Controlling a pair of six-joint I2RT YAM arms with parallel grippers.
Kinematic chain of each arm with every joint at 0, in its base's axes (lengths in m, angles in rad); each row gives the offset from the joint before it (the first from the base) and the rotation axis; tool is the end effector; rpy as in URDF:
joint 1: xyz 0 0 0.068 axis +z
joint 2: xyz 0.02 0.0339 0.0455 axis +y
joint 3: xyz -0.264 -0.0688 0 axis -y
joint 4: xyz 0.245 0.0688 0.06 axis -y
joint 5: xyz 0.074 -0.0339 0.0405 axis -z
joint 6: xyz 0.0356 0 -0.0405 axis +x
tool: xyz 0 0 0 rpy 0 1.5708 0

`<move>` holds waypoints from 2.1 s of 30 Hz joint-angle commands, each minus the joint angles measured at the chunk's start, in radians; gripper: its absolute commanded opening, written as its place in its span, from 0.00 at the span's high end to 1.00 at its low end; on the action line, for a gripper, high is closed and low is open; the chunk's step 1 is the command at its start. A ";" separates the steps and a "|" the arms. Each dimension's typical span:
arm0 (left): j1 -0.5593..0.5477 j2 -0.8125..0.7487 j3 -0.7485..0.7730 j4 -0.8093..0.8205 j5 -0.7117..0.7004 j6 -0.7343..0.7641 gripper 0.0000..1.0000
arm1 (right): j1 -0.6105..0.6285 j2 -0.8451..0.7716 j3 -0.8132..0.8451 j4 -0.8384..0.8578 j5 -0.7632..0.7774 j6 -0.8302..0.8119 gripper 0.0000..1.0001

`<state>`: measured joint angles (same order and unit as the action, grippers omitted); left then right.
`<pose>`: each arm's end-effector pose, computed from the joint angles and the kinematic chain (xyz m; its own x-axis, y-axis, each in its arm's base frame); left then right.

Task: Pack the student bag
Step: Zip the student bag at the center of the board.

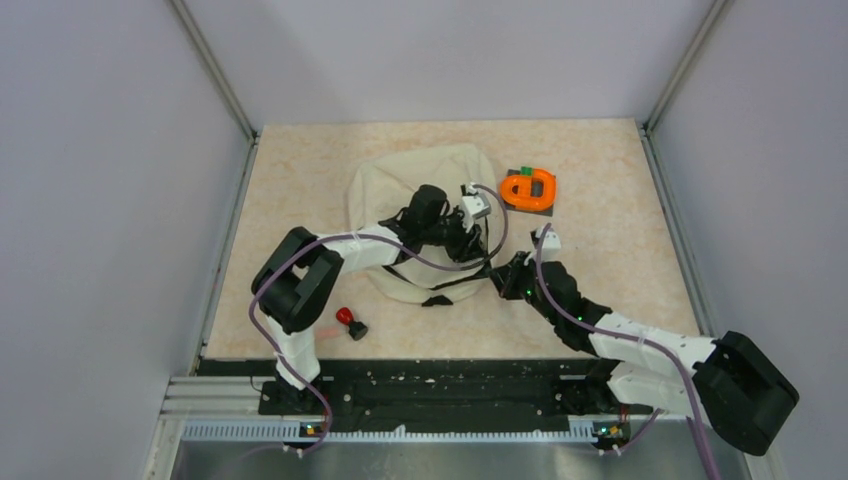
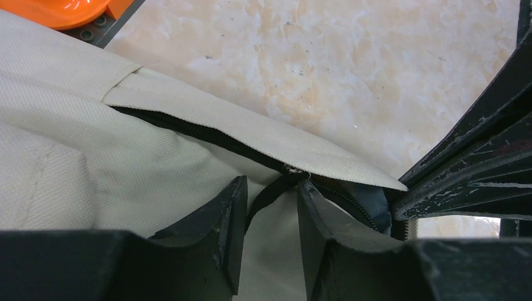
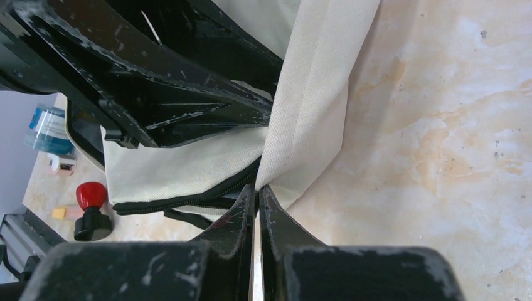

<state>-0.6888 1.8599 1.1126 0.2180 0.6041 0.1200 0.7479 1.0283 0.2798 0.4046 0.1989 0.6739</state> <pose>0.2998 -0.2730 0.1919 -0.2791 0.3574 -0.8913 0.9418 0.2830 -0.1814 0.1562 0.1353 0.1801 -0.5241 0.3482 -0.7772 -0.2601 0.8035 0.5354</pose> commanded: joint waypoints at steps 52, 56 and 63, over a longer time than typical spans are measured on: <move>-0.129 -0.300 -0.286 0.102 -0.205 -0.257 1.00 | -0.094 0.273 0.400 -0.285 -0.023 -0.069 0.43; -0.130 -0.298 -0.285 0.098 -0.202 -0.258 1.00 | -0.094 0.316 0.408 -0.245 -0.040 -0.072 0.67; -0.130 -0.324 -0.293 0.074 -0.208 -0.258 1.00 | -0.139 0.386 0.477 -0.244 -0.018 -0.104 1.00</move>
<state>-0.8085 1.5810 0.8280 0.2855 0.3721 -0.1291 0.6525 1.3804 0.6762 0.1249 0.1623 0.5968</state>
